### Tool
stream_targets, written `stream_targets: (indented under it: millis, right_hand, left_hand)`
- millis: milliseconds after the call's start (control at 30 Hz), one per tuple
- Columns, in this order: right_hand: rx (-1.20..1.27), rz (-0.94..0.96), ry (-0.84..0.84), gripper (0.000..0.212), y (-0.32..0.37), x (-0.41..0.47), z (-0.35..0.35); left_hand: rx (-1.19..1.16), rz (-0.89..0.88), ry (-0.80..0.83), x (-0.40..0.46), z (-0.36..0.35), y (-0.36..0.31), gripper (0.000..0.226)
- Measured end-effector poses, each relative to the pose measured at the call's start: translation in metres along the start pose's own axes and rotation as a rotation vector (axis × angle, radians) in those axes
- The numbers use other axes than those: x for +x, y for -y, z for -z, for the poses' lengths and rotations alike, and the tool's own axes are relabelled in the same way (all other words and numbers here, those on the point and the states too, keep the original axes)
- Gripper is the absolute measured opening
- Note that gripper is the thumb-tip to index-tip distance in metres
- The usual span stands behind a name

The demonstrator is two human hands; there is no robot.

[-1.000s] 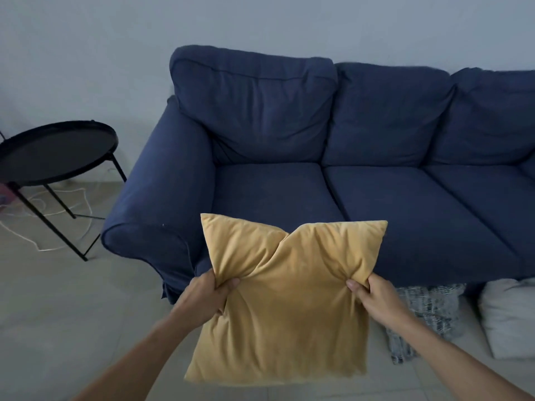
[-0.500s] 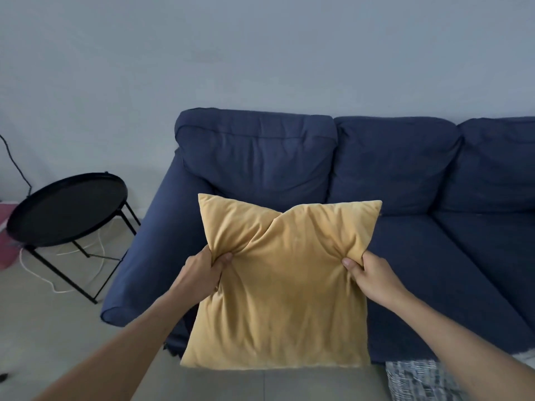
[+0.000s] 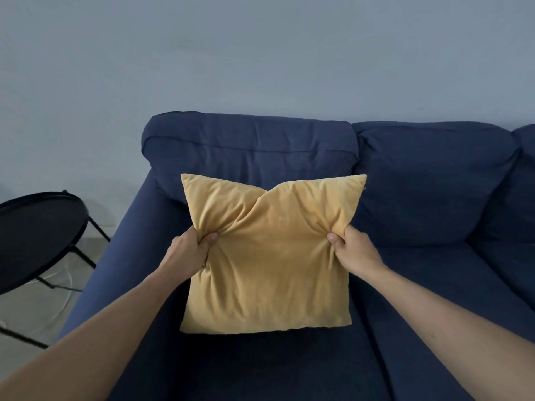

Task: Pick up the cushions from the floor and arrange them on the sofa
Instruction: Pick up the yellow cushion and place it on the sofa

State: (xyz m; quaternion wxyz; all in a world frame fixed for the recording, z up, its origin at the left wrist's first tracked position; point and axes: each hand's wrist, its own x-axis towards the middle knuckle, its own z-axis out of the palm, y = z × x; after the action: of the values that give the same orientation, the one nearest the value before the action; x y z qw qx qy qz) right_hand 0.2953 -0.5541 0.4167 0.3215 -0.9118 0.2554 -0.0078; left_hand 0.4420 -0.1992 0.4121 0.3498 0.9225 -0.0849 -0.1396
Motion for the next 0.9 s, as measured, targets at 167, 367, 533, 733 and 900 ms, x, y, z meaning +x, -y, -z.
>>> stream_targets:
  millis: [167, 367, 533, 733, 900]
  right_hand:
    - [-0.058, -0.044, -0.034, 0.034, 0.0, 0.071, -0.035]
    - [-0.043, -0.072, -0.001, 0.04, -0.001, 0.115, -0.047]
    - [-0.054, -0.074, 0.04, 0.047, -0.006, 0.124, -0.046]
    - [-0.051, -0.068, 0.1, 0.053, -0.012, 0.113, -0.031]
    - [-0.1, 0.028, 0.08, 0.069, -0.036, 0.082, 0.005]
  left_hand:
    - [0.027, 0.044, 0.004, 0.074, -0.02, 0.007, 0.036]
    - [0.061, 0.17, -0.02, 0.122, -0.035, 0.005, 0.045]
    - [0.176, 0.207, -0.055, 0.129, -0.035, 0.01, 0.048]
    - [0.228, 0.228, -0.093, 0.107, -0.033, -0.003, 0.06]
    - [0.421, 0.1, -0.205, 0.063, -0.053, -0.044, 0.067]
